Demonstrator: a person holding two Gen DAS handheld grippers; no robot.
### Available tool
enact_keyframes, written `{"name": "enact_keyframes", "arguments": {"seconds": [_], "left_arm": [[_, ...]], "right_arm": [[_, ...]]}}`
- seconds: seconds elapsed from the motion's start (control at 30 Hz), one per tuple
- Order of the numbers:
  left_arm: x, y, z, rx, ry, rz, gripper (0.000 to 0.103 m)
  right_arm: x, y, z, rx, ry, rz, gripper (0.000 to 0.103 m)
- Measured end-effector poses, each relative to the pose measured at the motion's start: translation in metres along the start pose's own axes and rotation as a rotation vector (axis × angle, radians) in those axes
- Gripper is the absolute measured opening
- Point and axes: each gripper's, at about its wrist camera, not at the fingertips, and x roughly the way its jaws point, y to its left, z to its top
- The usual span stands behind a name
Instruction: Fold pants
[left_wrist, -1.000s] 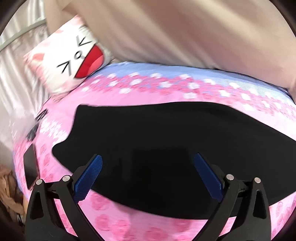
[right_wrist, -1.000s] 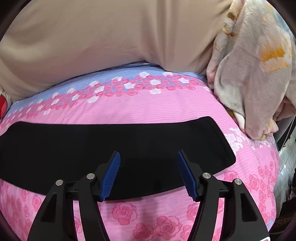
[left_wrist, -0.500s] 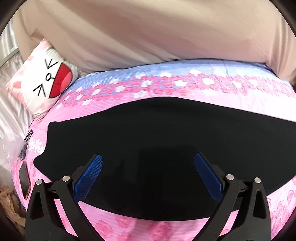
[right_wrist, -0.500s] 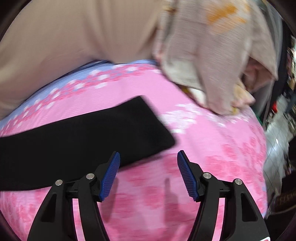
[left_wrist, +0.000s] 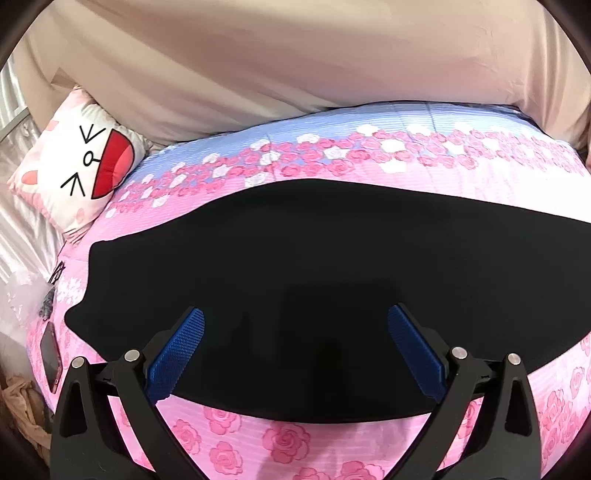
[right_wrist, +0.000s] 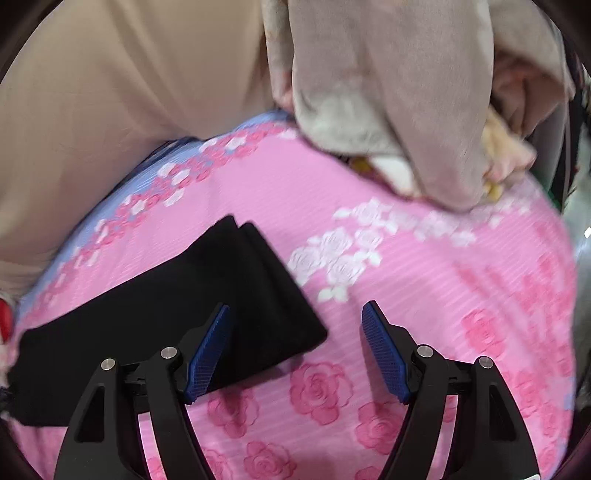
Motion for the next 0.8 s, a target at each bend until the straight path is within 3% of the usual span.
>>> {"name": "enact_keyframes", "arguments": {"seconds": [0.13,0.17,0.23,0.33,0.4,0.47,0.57,0.6,0.73,0.8], "left_arm": [[0.0,-0.001,0.003,0.003,-0.001,-0.004,0.098],[0.0,-0.004,0.004,0.008,-0.003,-0.006,0.098],[-0.001,-0.006,0.004,0.011,-0.007,-0.007,0.098],[0.001,-0.009,0.003,0.018,0.003,-0.011,0.098],[0.001,-0.009,0.004,0.022,-0.001,-0.002,0.098],[0.003,-0.007,0.003,0.01,0.003,-0.011,0.098],[0.012,-0.009,0.003,0.008,0.034,-0.015,0.098],[0.012,-0.01,0.003,0.013,0.036,-0.011,0.098],[0.01,-0.01,0.001,0.015,0.026,-0.028,0.098],[0.011,-0.01,-0.001,0.014,0.033,-0.04,0.098]], "right_arm": [[0.02,0.027,0.008,-0.133,0.073,0.018,0.059],[0.027,0.031,0.009,-0.151,0.09,0.022,0.038],[0.034,0.04,0.011,-0.201,0.1,-0.025,0.01],[0.011,0.04,0.024,-0.245,0.022,-0.073,0.005],[0.009,0.028,0.034,-0.211,0.02,-0.05,0.005],[0.037,0.015,0.032,-0.194,0.097,-0.05,0.005],[0.031,0.016,0.03,-0.198,0.073,-0.029,0.01],[0.024,0.015,0.031,-0.178,0.063,-0.016,0.015],[0.006,0.008,0.029,-0.132,0.017,-0.023,0.063],[0.011,0.002,0.024,-0.099,0.049,0.005,0.064]]}}
